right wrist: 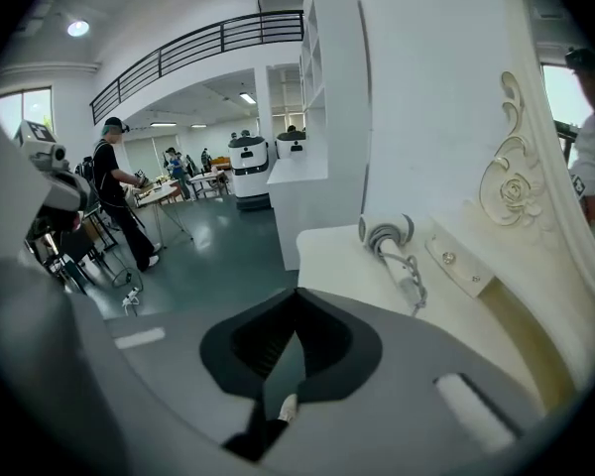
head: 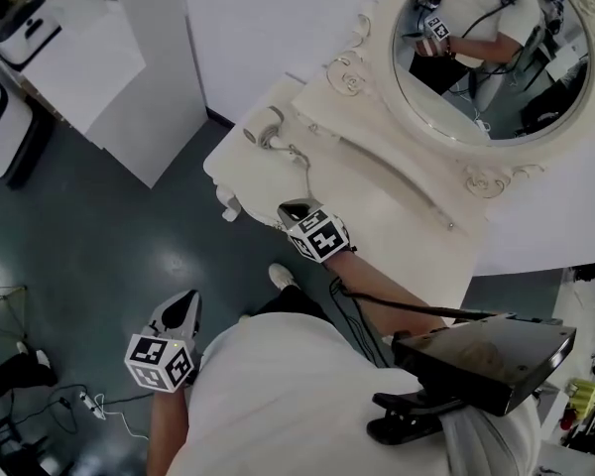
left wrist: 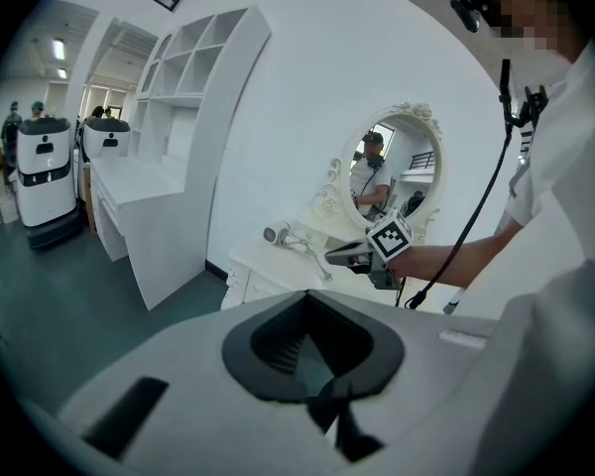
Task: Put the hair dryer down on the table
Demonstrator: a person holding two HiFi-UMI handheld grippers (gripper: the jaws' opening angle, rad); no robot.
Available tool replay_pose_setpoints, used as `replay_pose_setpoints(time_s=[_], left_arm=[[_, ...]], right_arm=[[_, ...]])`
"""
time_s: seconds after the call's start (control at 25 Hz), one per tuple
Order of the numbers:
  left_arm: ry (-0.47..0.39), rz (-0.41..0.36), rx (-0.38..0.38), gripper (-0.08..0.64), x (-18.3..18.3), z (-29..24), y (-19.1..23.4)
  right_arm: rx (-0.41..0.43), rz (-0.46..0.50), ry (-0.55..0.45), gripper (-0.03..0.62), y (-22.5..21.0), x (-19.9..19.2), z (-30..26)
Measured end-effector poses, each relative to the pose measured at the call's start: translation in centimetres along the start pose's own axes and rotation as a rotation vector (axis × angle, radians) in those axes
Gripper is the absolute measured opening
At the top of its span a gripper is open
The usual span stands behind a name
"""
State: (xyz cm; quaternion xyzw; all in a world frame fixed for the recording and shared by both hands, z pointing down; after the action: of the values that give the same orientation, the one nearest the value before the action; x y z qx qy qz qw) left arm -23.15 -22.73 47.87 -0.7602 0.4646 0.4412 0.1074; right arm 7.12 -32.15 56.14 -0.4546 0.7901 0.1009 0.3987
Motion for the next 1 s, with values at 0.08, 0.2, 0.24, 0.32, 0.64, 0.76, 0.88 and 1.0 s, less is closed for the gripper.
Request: replay_pose_setpoints(time_s=[0.08, 0.2, 0.24, 0.32, 0.64, 0.76, 0.88, 1.0], left_arm=[[-0.001, -0.001, -0.006, 0.003, -0.7, 0.7, 0.0], [-0.002, 0.003, -0.015, 0.003, -1.8, 1.7, 0.0], [-0.002, 0.005, -0.018, 0.003, -2.1, 1.9, 0.0], [-0.002, 0.007, -0.023, 0.003, -2.8, 2.4, 0.0], [0.002, -0.005, -0.050, 0.003, -4.7, 3.8, -0.4], [-0.008, -0.001, -0.051, 0.003, -5.0, 4.3, -0.4], [-0.014, 0.005, -0.051, 0.003, -5.5, 4.7, -0.3], [-0.018, 0.012, -0.046, 0.003, -6.0, 5.2, 0.1]], right_arm=[[0.023, 0.010, -0.002, 0.000, 2.1, -0.3, 0.3], [0.053, 0.030, -0.008, 0.000, 5.0, -0.5, 0.8], [0.060, 0.038, -0.011, 0.000, 5.8, -0.5, 1.0], [0.072, 0.053, -0.018, 0.000, 7.4, -0.4, 1.4], [0.121, 0.082, -0.062, 0.000, 13.0, -0.7, 3.2], [0.141, 0.112, -0.057, 0.000, 14.7, -0.8, 3.5], [0.157, 0.137, -0.055, 0.000, 16.2, -1.0, 3.6], [0.168, 0.148, -0.062, 0.000, 17.3, -1.0, 3.8]])
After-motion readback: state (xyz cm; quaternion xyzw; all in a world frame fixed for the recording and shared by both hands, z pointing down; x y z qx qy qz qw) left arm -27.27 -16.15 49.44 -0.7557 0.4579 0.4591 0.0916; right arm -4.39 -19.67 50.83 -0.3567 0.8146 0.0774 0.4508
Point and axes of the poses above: the fingertips, and each gripper's own axes: z backward along the fingers, y to its left, x out of its top, the point moved 7 cm from there along z, backward along the fingers, and after that the axes turned 12 degrees about x, right-handed, at the moved point
